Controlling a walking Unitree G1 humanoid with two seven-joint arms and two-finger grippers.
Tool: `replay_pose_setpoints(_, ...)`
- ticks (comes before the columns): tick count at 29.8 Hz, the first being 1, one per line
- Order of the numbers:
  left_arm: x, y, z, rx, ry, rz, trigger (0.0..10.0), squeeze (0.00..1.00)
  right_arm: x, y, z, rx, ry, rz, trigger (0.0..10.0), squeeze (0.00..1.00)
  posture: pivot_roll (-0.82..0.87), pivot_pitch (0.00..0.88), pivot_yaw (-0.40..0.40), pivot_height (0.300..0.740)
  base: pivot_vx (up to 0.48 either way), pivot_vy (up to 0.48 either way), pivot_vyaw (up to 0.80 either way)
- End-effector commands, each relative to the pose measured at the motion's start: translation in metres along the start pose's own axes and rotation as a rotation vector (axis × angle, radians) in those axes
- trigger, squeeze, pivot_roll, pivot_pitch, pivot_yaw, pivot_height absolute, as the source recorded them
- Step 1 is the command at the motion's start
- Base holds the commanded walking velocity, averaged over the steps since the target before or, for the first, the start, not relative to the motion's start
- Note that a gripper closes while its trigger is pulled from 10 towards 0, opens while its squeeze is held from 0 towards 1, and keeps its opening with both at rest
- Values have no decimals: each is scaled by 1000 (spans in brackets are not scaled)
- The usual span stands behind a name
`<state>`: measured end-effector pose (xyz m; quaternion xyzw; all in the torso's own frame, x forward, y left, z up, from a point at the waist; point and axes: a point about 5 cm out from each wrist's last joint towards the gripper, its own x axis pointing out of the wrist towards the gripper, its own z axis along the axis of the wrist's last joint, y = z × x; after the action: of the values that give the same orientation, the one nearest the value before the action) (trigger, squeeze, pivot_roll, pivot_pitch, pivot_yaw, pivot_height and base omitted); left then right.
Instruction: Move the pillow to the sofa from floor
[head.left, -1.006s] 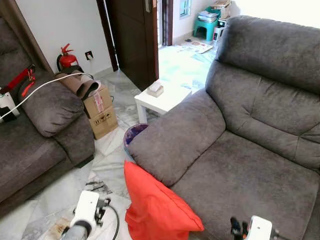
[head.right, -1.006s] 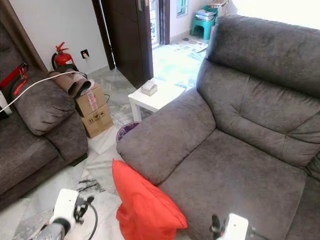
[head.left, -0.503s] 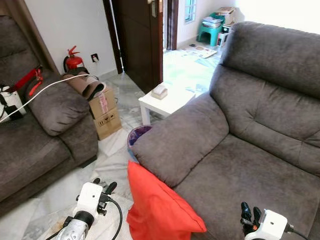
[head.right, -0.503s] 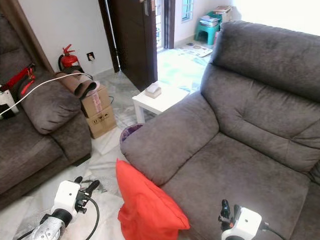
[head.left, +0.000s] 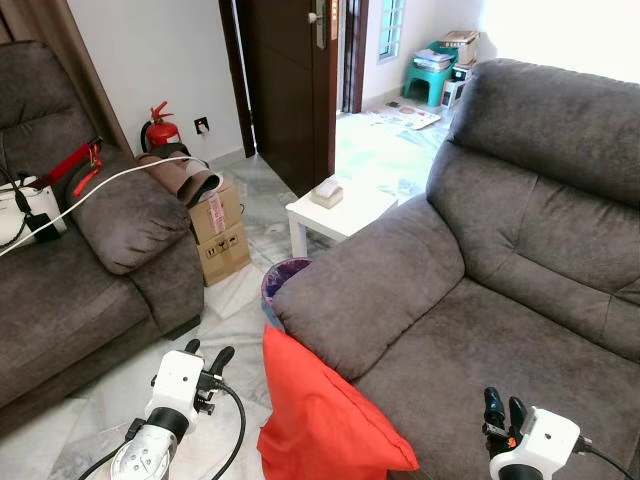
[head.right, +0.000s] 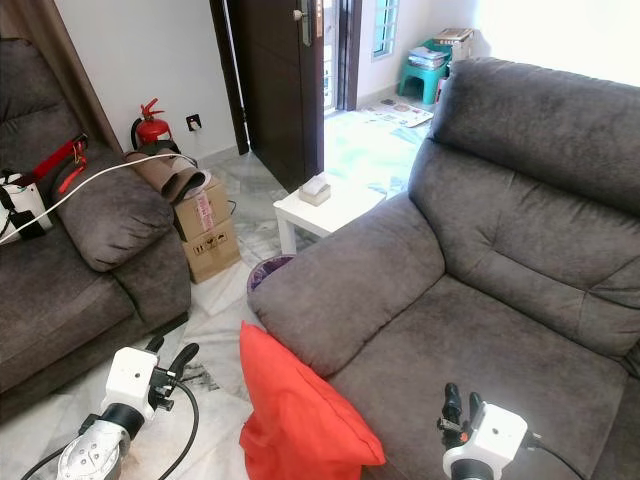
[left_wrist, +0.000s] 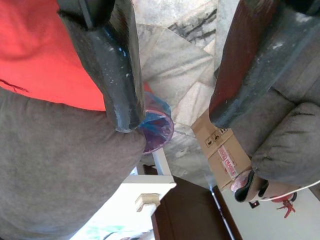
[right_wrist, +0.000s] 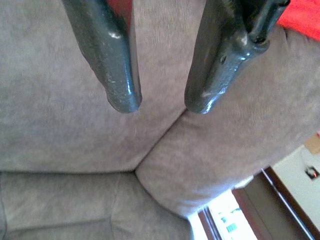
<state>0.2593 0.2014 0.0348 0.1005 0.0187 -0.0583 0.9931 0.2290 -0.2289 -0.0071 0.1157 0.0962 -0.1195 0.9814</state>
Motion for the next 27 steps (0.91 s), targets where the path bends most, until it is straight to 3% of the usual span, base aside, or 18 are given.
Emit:
replay_pose_setpoints(1, -1, 2, 1, -6, 5, 2, 10000, 0, 1, 2, -1, -3, 15, 11, 10000, 0, 17, 16, 49, 735, 0, 0, 0)
replay_pose_setpoints(7, 0, 0, 3, -8, 10, -1, 10000, 0, 1, 1, 3, 11, -7, 13, 10000, 0, 24, 37, 46, 715, 0, 0, 0)
replay_pose_setpoints(17, 3, -4, 5, -13, 11, -3, 10000, 0, 6, 7, -5, -3, 86, 34, 10000, 0, 29, 61, 40, 710, 0, 0, 0)
replay_pose_setpoints(27, 0, 1, 1, -7, 31, 14, 10000, 0, 7, 12, -1, -6, 54, 64, 10000, 0, 29, 69, 37, 700, 0, 0, 0)
